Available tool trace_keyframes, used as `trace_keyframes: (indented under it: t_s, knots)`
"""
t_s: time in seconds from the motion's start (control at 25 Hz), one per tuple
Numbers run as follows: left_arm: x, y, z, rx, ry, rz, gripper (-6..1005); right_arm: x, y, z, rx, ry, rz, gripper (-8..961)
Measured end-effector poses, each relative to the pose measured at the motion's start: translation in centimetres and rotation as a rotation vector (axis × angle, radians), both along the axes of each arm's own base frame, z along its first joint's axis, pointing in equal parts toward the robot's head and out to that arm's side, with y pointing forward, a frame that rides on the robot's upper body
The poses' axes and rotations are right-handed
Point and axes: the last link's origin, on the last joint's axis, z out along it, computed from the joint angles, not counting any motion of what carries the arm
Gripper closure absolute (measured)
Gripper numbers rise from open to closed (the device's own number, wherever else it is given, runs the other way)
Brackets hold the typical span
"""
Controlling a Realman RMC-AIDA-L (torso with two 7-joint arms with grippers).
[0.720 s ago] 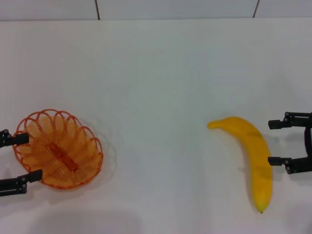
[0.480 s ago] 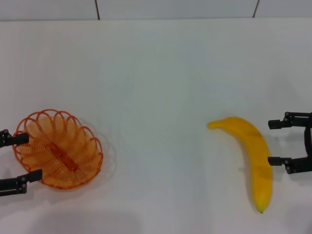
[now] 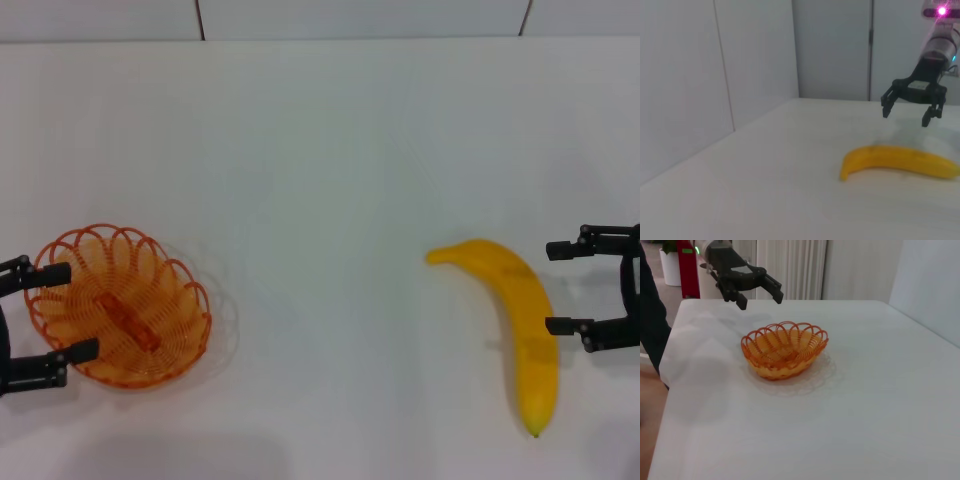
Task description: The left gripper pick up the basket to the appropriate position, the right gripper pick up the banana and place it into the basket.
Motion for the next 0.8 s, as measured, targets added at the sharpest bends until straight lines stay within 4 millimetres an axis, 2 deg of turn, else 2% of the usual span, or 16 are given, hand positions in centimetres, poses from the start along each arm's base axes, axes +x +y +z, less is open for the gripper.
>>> trace_keyframes:
  t_s: [0.28, 0.44, 0.64, 0.8]
  knots:
    - [0.8, 0.8, 1.0, 0.091, -0.065, -0.017, 122, 0.0, 0.0, 0.1, 0.001, -0.001, 0.000, 145]
    - [1.7, 2.2, 2.2, 0.145, -0.138, 0.032, 122, -0.1, 0.2, 0.1, 0.002, -0.002, 0.004, 146]
    - [2.4, 4.5, 6.6, 0.206, -0.257, 0.253, 123, -0.4, 0.5, 0.1, 0.003, 0.001, 0.013, 147]
    - [3.4, 7.0, 9.6, 0.123, -0.204, 0.437, 123, -0.4, 0.5, 0.1, 0.006, 0.001, 0.013, 149]
